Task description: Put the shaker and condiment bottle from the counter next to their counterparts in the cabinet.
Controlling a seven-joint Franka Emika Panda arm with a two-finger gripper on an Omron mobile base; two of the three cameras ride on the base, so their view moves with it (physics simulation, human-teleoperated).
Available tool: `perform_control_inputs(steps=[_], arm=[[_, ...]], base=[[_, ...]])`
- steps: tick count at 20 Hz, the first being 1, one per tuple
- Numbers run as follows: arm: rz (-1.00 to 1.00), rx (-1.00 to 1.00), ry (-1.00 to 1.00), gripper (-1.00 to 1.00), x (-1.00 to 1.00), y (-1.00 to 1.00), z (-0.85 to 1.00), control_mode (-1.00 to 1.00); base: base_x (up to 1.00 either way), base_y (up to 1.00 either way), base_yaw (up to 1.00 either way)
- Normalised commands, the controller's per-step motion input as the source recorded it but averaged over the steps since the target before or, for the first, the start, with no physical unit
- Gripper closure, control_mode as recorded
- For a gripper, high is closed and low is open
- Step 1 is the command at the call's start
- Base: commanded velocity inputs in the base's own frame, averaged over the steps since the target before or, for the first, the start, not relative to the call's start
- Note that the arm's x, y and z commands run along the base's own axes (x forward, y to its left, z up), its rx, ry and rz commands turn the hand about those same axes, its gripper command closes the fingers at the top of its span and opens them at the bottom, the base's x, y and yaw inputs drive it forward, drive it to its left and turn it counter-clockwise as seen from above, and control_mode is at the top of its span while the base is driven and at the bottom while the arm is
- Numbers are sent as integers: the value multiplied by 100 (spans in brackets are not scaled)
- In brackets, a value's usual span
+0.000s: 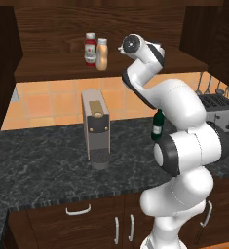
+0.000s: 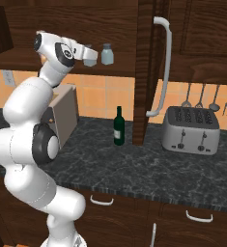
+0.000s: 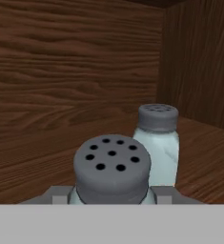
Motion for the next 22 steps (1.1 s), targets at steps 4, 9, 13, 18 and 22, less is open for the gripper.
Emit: perform_control_inputs(steps=[4,9,13,18,22], arm=[[0,0,0,100,38,-5,-24,-100],[0,0,-1,100,35,-7,-25,-100],[0,0,-4,100,22,-4,-25,-100],[0,0,-5,-100,1,-4,-25,-100],[0,0,-8,-100,0,-17,-20,-100]], base=[[0,0,0],[0,0,0],[0,0,0],[0,0,0],[0,0,0]])
